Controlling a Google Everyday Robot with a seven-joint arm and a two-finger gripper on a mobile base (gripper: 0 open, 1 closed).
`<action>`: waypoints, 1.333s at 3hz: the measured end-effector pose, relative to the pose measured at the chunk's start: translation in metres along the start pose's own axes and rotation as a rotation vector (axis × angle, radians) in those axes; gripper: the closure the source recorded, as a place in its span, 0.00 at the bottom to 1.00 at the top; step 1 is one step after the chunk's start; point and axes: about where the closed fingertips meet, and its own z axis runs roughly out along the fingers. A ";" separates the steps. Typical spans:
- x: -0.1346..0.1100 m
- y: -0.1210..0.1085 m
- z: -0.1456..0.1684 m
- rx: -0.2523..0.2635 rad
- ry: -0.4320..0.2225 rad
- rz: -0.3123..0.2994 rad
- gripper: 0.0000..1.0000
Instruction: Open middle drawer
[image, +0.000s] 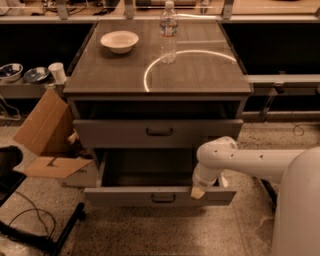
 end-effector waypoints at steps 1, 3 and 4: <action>0.000 0.000 -0.001 0.000 0.000 0.000 1.00; 0.016 0.021 0.000 -0.031 0.008 0.017 0.59; 0.016 0.021 0.000 -0.031 0.008 0.017 0.35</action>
Offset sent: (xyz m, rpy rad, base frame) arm -0.2334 -0.0832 -0.0203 0.0425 0.2892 -0.1103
